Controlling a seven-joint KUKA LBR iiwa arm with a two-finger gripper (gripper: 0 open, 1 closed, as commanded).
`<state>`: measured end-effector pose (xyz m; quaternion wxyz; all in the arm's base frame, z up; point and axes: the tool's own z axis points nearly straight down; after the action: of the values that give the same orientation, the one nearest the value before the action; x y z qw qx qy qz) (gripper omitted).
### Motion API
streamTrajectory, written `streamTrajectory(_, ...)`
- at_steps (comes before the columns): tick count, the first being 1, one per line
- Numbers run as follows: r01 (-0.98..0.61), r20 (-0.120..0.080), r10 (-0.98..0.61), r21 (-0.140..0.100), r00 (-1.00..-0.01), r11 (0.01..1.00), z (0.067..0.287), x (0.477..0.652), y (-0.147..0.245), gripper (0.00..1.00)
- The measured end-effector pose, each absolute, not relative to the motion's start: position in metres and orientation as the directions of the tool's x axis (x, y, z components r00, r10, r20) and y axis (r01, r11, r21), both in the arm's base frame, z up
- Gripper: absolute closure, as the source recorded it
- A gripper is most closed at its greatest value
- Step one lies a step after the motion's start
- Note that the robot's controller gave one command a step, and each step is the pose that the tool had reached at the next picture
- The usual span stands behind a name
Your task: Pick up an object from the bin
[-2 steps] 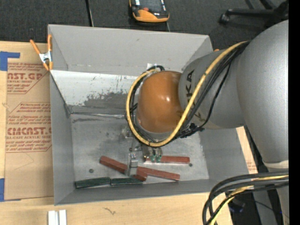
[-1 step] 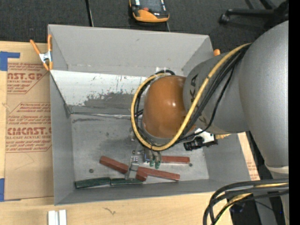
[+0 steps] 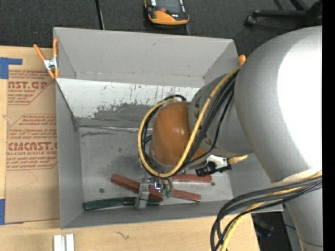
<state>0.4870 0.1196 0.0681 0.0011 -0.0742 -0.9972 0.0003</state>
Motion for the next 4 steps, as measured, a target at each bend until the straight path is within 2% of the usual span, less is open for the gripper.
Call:
streamTrajectory(1, 0.526, 0.007, 0.526, 0.0, -0.85, 0.85, 0.072, 0.488, 0.121, 1.0)
streamTrajectory(3, 0.527, 0.007, 0.527, -0.002, -0.85, 0.85, 0.077, 0.487, 0.12, 1.0)
streamTrajectory(4, 0.527, 0.008, 0.527, -0.007, -0.85, 0.85, 0.096, 0.486, 0.119, 1.0)
